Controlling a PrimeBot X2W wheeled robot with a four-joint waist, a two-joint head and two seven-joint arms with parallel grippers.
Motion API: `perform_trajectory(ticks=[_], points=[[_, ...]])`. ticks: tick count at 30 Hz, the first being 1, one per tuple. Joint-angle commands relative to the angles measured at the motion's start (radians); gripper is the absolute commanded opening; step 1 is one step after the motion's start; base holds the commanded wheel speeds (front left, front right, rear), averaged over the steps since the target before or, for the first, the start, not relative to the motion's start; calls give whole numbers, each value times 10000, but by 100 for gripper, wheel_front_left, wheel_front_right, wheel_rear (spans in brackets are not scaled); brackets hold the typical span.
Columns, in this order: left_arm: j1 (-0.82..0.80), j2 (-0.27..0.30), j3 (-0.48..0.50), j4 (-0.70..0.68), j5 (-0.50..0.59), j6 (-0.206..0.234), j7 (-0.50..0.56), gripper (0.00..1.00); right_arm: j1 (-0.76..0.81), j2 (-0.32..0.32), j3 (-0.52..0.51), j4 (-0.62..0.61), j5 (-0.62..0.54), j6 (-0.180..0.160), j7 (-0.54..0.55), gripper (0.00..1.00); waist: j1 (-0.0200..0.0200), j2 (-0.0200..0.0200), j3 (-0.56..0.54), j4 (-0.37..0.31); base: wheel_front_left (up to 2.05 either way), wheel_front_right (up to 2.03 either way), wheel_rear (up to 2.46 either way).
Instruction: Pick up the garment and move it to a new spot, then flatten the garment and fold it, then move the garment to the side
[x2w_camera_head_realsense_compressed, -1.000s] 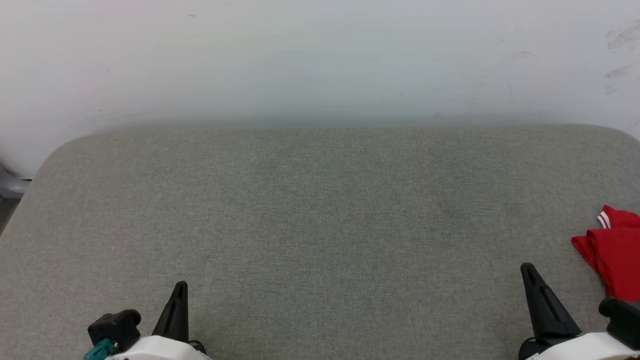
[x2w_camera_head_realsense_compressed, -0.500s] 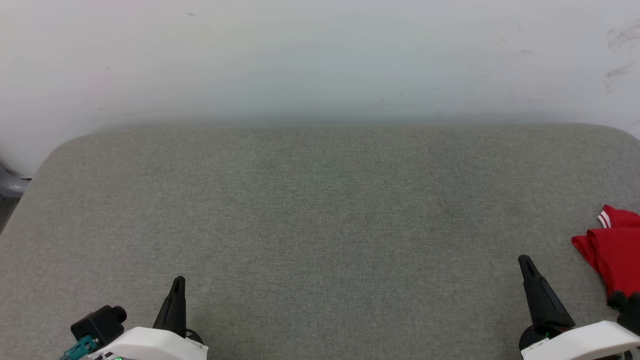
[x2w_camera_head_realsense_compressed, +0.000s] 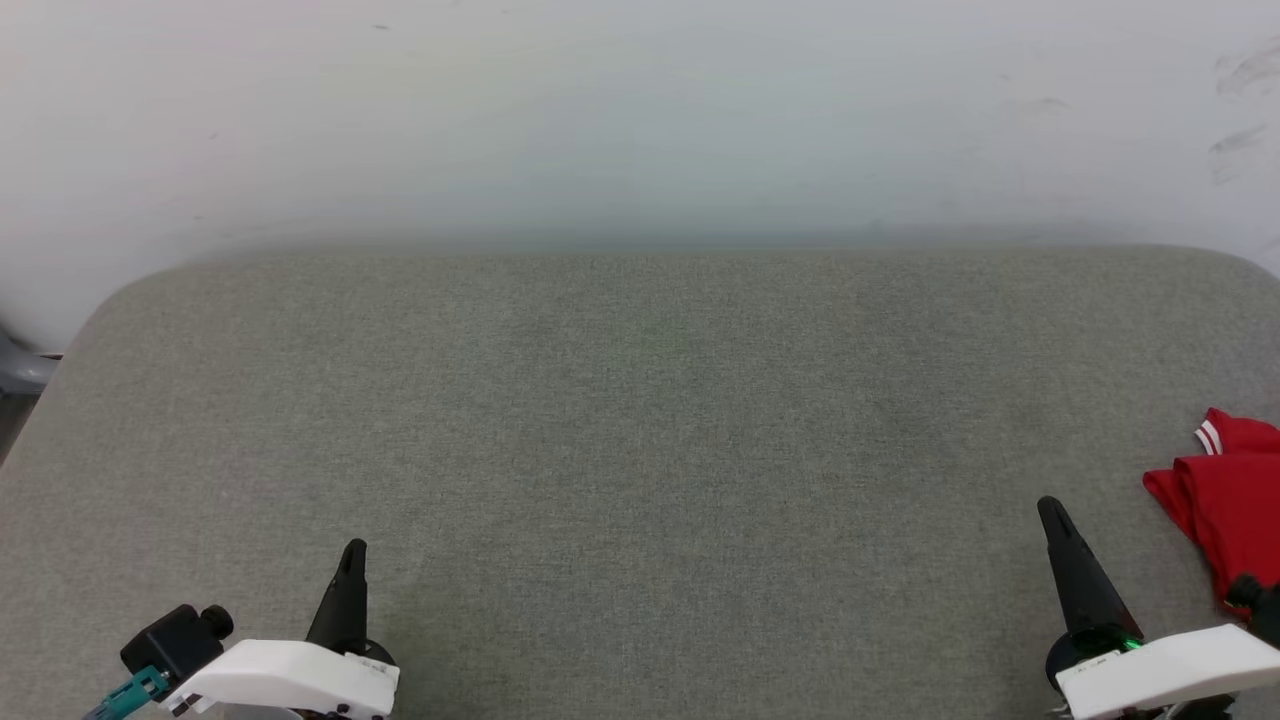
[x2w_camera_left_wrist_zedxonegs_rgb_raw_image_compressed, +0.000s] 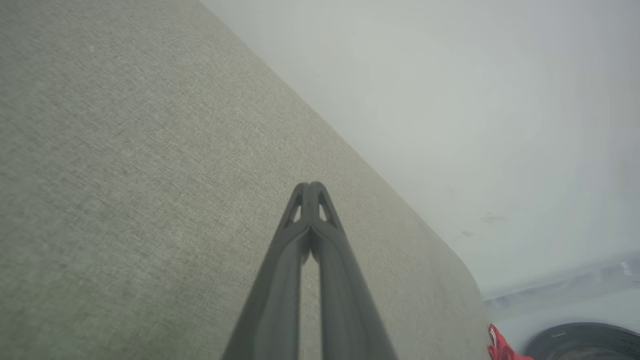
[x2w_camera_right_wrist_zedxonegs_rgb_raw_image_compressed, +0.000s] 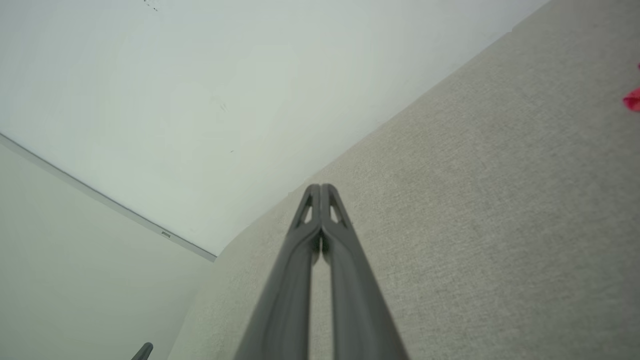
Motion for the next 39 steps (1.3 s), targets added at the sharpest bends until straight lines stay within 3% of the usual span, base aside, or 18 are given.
perform_trajectory(ticks=[1, 39], points=[[-318, -33, 112, -83, -473, -68, 133, 0, -345, -89, 1, 50, 542, 0, 16, 0, 0, 0, 4, -2, 0, 0, 0], [-748, -345, 652, -5, -4259, -347, 1176, 0, -1226, -92, -130, 1380, 4624, -1, 217, 0, -1, 0, 64, -35, 0, 0, 0]])
